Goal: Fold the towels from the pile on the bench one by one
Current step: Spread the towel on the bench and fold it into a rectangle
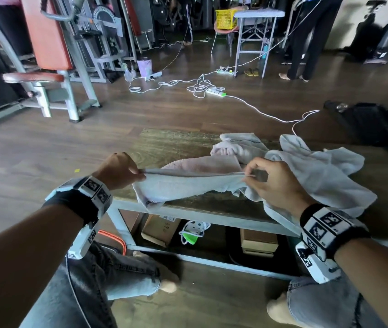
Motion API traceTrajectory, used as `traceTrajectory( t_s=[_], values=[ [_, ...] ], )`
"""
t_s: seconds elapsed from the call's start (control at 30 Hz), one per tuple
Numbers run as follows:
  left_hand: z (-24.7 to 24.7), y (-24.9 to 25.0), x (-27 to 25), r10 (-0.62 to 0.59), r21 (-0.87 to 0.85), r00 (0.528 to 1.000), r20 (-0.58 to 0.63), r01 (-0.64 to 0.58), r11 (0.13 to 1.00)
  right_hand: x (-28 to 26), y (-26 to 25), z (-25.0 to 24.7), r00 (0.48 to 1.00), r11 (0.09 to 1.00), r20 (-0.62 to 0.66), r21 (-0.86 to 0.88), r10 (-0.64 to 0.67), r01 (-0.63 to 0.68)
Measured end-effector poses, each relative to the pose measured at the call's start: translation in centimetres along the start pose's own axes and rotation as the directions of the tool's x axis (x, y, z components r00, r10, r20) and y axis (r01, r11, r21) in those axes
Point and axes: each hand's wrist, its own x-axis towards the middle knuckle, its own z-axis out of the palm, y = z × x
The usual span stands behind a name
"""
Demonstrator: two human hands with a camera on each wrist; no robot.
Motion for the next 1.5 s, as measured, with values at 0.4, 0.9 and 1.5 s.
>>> traceTrajectory(
  t_s=[0.4, 0.9, 1.5],
  values=[
    [1.5, -0.5, 0.1, -0.007, 0.076, 0.995, 0.095, 0.0, 0.997, 1.6, 2.5, 2.4, 0.991, 0.979, 0.014, -0.152, 0.136, -0.133],
    [11.0, 16.6, 2.0, 0.422, -0.294, 0.889, 0.177, -0.361, 0.885, -0.2, 2.5, 3.0, 0.998, 0.986, -0.051, -0.162, 0.042, -0.05],
    [12.5, 18.7, 1.9, 0.408, -0.179, 0.801, 0.439, -0.367, 0.913, -2.7, 2.5, 2.1, 0.977, 0.981, 0.09, -0.019, 0.193, -0.192]
  ],
)
